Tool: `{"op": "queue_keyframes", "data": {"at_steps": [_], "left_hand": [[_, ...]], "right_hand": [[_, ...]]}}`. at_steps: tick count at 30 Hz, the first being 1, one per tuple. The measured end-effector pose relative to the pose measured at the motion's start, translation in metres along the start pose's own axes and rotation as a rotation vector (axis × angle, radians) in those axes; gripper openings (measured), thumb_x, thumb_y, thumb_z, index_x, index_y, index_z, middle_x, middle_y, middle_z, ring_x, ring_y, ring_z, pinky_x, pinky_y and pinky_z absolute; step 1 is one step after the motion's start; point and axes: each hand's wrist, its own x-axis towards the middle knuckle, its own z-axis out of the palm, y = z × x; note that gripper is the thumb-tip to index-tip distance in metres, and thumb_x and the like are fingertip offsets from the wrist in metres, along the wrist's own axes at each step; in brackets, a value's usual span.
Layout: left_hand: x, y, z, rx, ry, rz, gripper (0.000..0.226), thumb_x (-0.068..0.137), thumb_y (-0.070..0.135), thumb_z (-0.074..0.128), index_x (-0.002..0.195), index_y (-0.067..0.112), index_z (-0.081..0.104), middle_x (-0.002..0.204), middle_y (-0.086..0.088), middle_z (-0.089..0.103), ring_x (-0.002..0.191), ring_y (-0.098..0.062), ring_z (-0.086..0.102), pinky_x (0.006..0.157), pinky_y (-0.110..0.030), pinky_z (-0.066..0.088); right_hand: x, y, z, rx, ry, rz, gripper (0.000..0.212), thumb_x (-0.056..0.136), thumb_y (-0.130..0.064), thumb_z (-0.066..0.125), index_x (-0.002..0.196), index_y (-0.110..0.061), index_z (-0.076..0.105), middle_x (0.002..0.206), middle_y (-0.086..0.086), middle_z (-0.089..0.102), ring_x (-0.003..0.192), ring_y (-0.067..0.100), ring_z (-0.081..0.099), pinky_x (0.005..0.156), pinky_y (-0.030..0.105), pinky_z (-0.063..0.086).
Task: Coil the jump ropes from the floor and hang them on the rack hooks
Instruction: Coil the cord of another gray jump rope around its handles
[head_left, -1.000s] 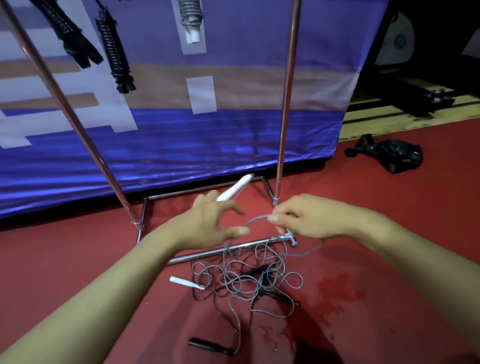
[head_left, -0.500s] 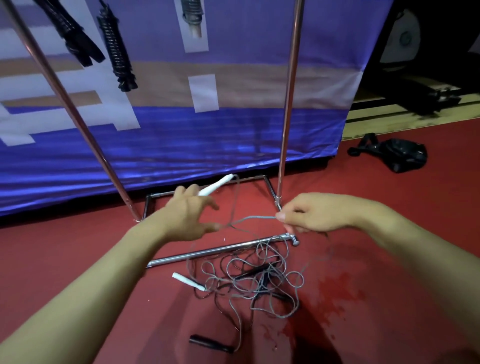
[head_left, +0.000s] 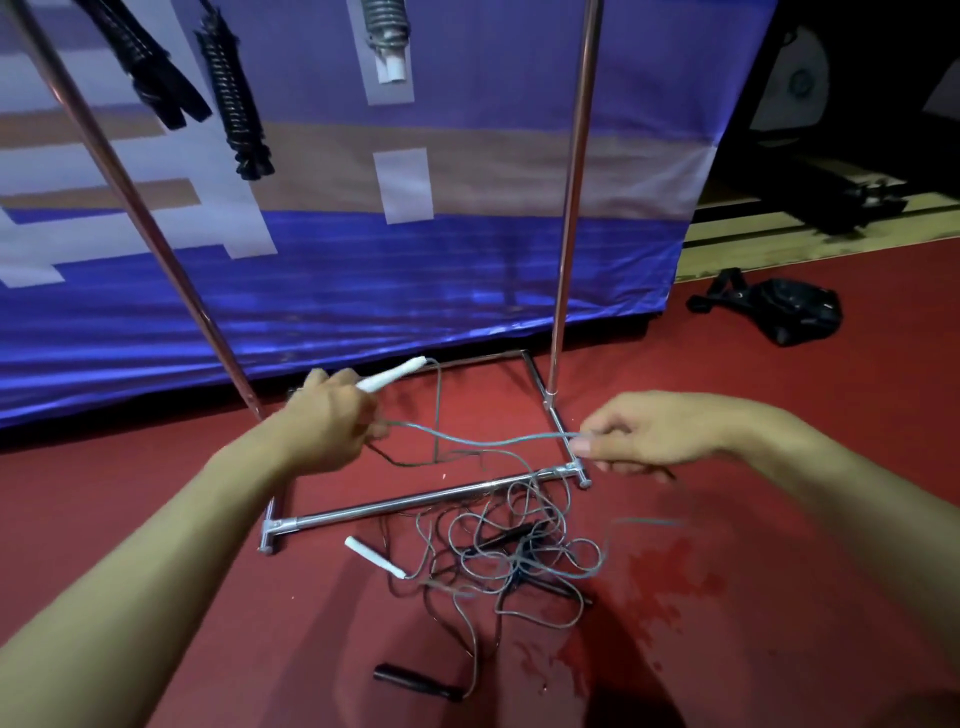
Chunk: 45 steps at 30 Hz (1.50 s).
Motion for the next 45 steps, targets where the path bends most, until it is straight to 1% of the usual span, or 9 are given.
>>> {"op": "queue_keyframes", "data": {"at_steps": [5,9,14,18,21,29,33,39,45], "left_hand": [[-0.015,0.069,-0.014,-0.391,-0.029,0.109,0.061,0.089,0.061,0.067,0.145,0.044,0.051,0.117,0.000,0.045,0.118,-0.026,0.041,0.110,-0.038,0.036],[-0.013,0.102,-0.014,-0.459,0.045,0.310,0.021,0.100,0.045,0.059,0.110,0.036,0.076,0.097,0.001,0.048,0.097,-0.015,0.042,0.096,-0.034,0.035],[-0.005,0.035,-0.014,-0.253,0.351,0.238,0.024,0.088,0.027,0.062,0.075,0.016,0.080,0.070,0.009,0.048,0.075,-0.034,0.059,0.077,-0.037,0.036],[-0.019,0.016,-0.012,-0.221,-0.016,-0.016,0.040,0.091,0.051,0.069,0.122,0.026,0.074,0.104,-0.001,0.050,0.106,-0.029,0.047,0.106,-0.043,0.038],[-0.021,0.050,-0.015,-0.309,-0.053,0.043,0.065,0.085,0.057,0.076,0.142,0.033,0.056,0.123,-0.003,0.040,0.112,-0.023,0.036,0.111,-0.040,0.035],[-0.016,0.048,-0.032,-0.185,0.014,-0.142,0.056,0.092,0.049,0.071,0.141,0.026,0.057,0.124,-0.007,0.041,0.119,-0.036,0.041,0.111,-0.047,0.037],[-0.026,0.070,-0.028,-0.385,-0.010,0.054,0.059,0.090,0.050,0.073,0.143,0.032,0.055,0.119,0.001,0.038,0.121,-0.026,0.041,0.110,-0.036,0.035],[-0.015,0.112,-0.010,-0.371,0.083,0.322,0.020,0.104,0.037,0.057,0.108,0.033,0.076,0.088,0.012,0.035,0.098,-0.028,0.046,0.087,-0.035,0.033],[-0.008,0.028,-0.019,-0.196,0.069,0.035,0.017,0.100,0.024,0.066,0.105,0.018,0.080,0.098,-0.003,0.048,0.109,-0.036,0.056,0.095,-0.034,0.036]], "right_hand": [[0.009,-0.034,0.012,-0.112,0.171,-0.246,0.037,0.108,-0.040,0.044,0.079,-0.026,0.062,0.060,-0.014,0.055,0.053,0.002,0.046,0.058,0.018,0.039],[0.020,-0.053,0.020,-0.238,0.265,-0.275,0.037,0.105,-0.044,0.048,0.077,-0.027,0.065,0.055,-0.012,0.053,0.051,0.004,0.049,0.054,0.019,0.036],[0.003,-0.022,0.002,-0.081,0.091,-0.053,0.050,0.102,-0.058,0.048,0.075,-0.017,0.062,0.057,-0.004,0.051,0.049,0.016,0.049,0.050,0.028,0.046],[-0.005,-0.009,-0.004,0.039,0.130,-0.081,0.044,0.106,-0.047,0.045,0.075,-0.019,0.060,0.054,-0.009,0.046,0.050,0.016,0.044,0.052,0.028,0.043],[0.001,-0.029,0.004,-0.020,0.169,-0.208,0.041,0.108,-0.041,0.043,0.078,-0.021,0.063,0.051,-0.017,0.049,0.048,0.007,0.043,0.053,0.022,0.042],[0.003,-0.037,0.006,-0.269,0.023,-0.168,0.040,0.106,-0.046,0.047,0.082,-0.023,0.070,0.063,0.003,0.058,0.051,0.008,0.048,0.056,0.026,0.047],[0.005,-0.034,0.012,-0.290,0.132,-0.212,0.039,0.104,-0.052,0.045,0.081,-0.031,0.068,0.075,0.009,0.066,0.063,0.018,0.058,0.072,0.039,0.050],[0.008,-0.056,0.020,-0.269,0.280,-0.284,0.038,0.105,-0.044,0.050,0.074,-0.026,0.063,0.059,-0.006,0.060,0.053,0.006,0.061,0.055,0.023,0.046],[-0.007,-0.009,-0.004,-0.084,0.119,-0.029,0.051,0.100,-0.059,0.048,0.070,-0.019,0.056,0.059,-0.004,0.057,0.056,0.019,0.065,0.065,0.034,0.060]]}}
